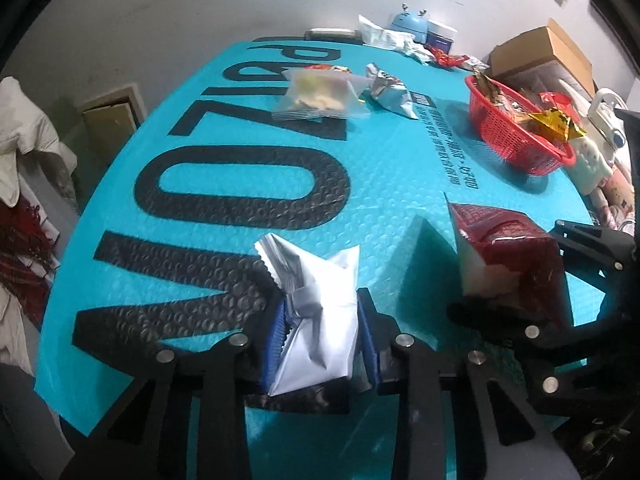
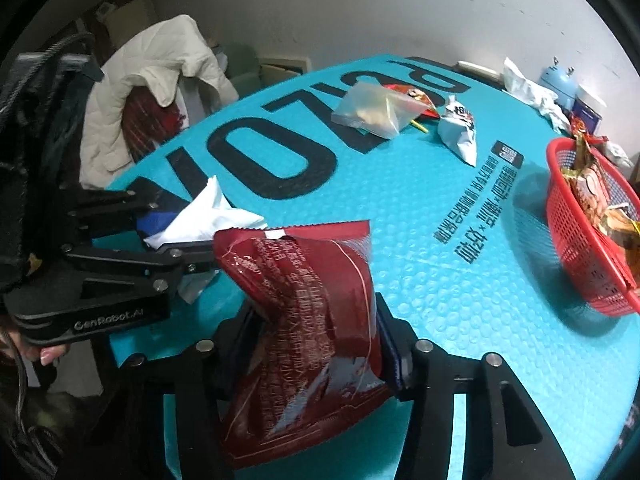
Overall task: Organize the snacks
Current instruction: 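Lift both packets and carry them over the red basket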
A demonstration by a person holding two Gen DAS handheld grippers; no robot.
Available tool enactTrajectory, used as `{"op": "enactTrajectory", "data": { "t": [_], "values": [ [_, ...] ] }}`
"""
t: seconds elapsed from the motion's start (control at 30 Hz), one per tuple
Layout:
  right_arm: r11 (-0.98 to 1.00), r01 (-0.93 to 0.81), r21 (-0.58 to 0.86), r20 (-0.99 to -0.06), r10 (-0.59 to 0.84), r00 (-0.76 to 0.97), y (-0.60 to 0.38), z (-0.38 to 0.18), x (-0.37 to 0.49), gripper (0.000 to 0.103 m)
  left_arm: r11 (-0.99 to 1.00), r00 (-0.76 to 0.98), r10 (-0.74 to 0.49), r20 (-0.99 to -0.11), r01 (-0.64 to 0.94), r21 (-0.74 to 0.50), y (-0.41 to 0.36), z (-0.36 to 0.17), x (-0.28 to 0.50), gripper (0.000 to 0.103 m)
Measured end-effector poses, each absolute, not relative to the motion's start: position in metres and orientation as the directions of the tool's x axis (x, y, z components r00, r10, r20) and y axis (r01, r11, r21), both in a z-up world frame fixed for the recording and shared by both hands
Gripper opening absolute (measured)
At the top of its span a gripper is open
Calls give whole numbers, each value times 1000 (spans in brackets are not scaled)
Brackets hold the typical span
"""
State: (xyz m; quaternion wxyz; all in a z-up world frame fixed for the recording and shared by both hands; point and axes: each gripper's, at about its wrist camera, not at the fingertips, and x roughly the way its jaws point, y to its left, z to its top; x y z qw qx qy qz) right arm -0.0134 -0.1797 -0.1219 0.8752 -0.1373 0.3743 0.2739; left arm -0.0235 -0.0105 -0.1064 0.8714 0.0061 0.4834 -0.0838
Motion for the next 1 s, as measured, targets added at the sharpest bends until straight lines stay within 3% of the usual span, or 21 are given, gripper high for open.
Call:
{"op": "enactTrajectory", "data": {
  "t": [0.4,1.0],
  "values": [
    [769,-639,-14,-704,446,553,-163,-108,-17,49,982,530,-187,-827,93,-162,8,-93,-36,32],
    [757,-652,-47,-576,512,637,-171,-42,-35,49,976,692,-218,-688,142,-166,2,-21,-48,32]
  ]
}}
